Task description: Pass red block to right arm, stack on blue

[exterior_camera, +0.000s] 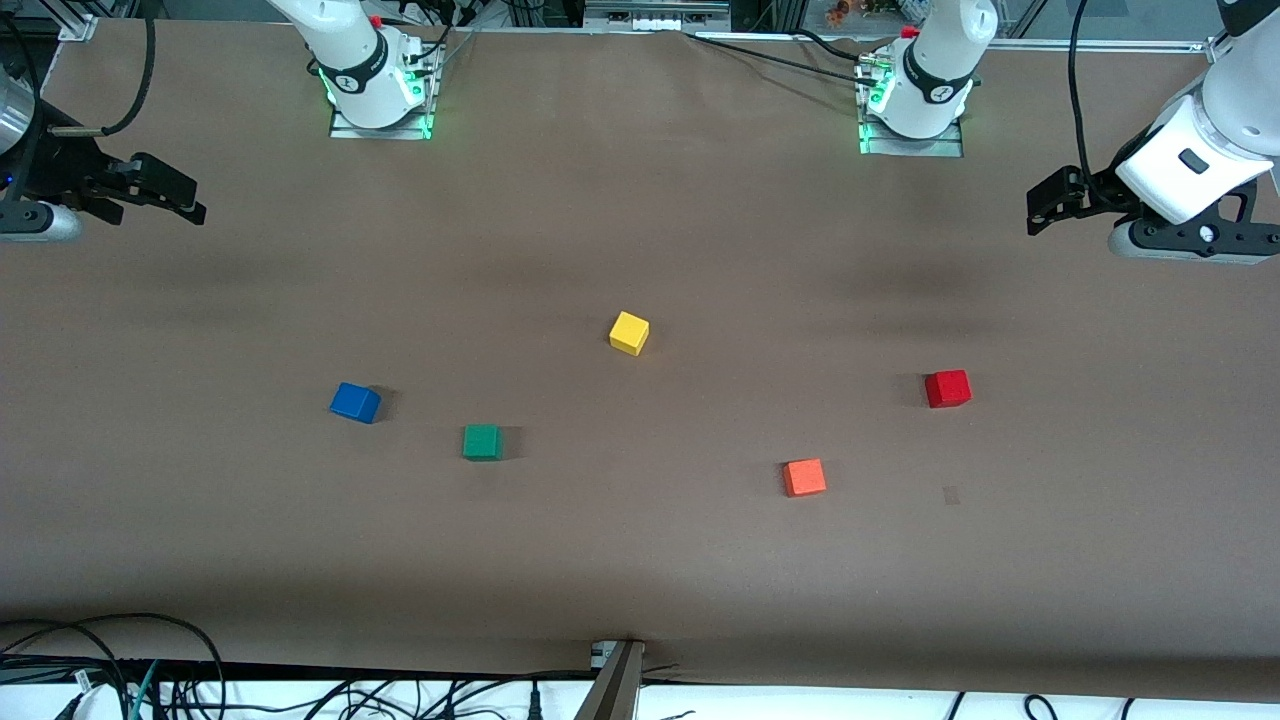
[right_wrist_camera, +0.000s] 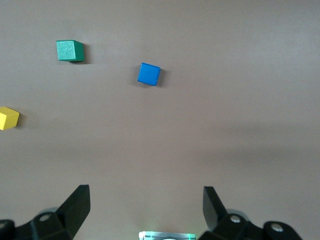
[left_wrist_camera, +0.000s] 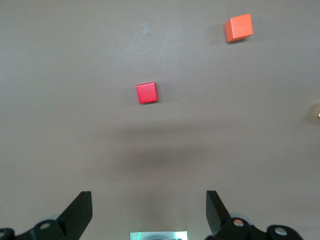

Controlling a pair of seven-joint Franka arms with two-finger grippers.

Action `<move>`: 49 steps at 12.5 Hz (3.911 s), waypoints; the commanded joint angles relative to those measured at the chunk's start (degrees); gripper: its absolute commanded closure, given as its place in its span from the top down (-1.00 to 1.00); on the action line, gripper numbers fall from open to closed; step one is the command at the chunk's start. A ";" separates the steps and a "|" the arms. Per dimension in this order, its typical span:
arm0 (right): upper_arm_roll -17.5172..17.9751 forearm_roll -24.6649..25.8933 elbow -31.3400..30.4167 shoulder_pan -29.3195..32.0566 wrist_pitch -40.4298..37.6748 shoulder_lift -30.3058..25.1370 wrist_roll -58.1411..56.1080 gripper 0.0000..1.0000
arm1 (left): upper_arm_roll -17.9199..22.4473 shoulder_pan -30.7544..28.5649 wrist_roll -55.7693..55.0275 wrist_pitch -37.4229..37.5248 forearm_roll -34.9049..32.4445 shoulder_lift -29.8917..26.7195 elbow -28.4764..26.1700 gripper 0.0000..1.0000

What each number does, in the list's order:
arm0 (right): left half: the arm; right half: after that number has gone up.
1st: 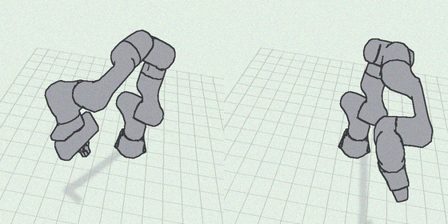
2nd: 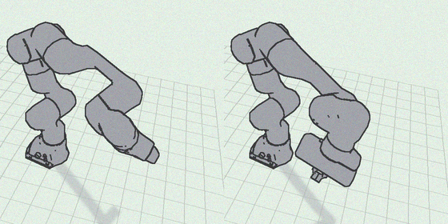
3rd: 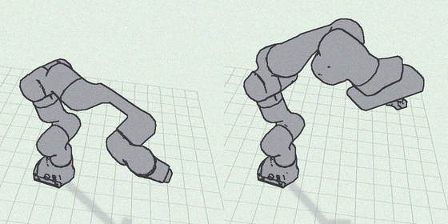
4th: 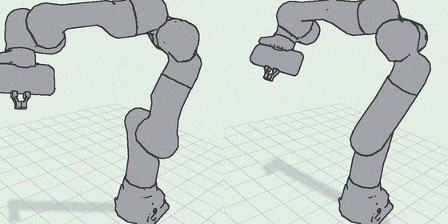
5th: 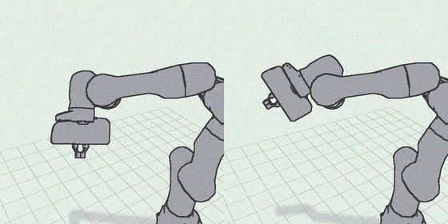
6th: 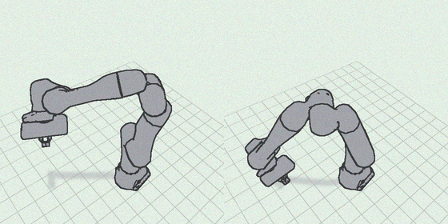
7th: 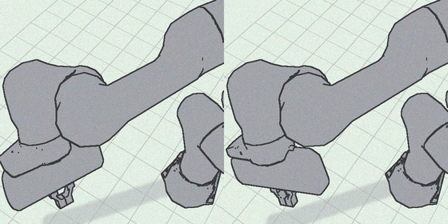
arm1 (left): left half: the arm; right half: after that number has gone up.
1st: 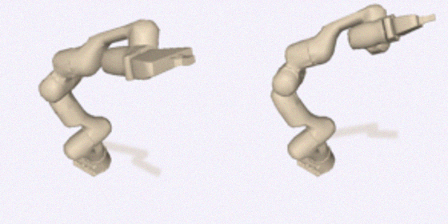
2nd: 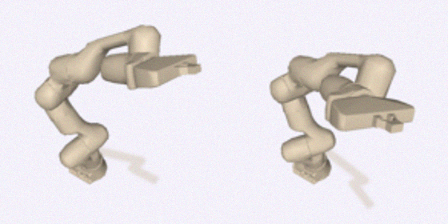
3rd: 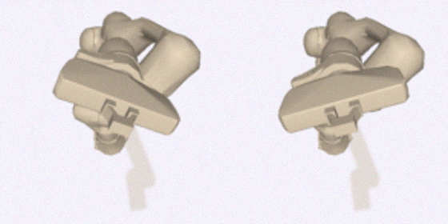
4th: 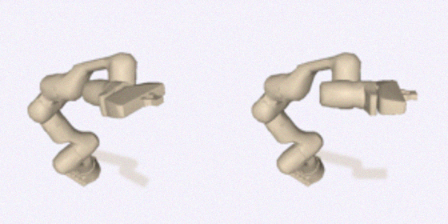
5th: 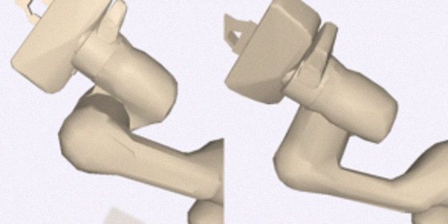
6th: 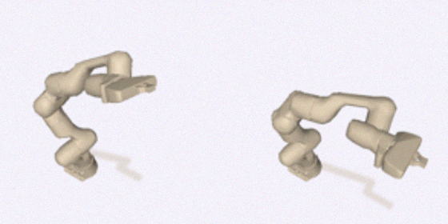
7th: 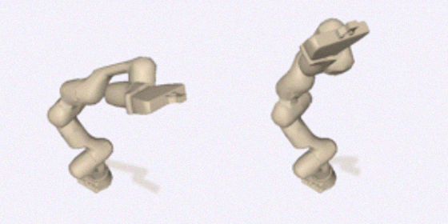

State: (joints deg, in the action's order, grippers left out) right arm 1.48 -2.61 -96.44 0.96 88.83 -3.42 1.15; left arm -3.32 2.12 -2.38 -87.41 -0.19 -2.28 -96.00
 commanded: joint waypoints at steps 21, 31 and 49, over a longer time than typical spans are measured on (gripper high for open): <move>0.19 -0.91 1.34 0.35 -1.11 0.43 0.78 1.00 | -0.02 -0.18 -0.69 -2.77 -1.47 2.37 -0.33 1.00; 0.11 -0.91 1.34 0.35 -1.11 0.34 0.61 1.00 | -0.02 -0.36 0.18 -2.69 -1.39 9.30 4.15 1.00; 0.02 -0.91 1.34 0.35 -1.11 0.43 0.79 1.00 | -0.28 -3.00 -0.78 -36.48 -0.95 20.64 -19.20 1.00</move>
State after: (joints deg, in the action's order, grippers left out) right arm 1.42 -2.60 -96.41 1.00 88.79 -3.40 1.43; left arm -2.97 -0.23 -2.91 -117.45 -0.26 19.02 -108.95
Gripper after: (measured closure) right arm 0.000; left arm 0.000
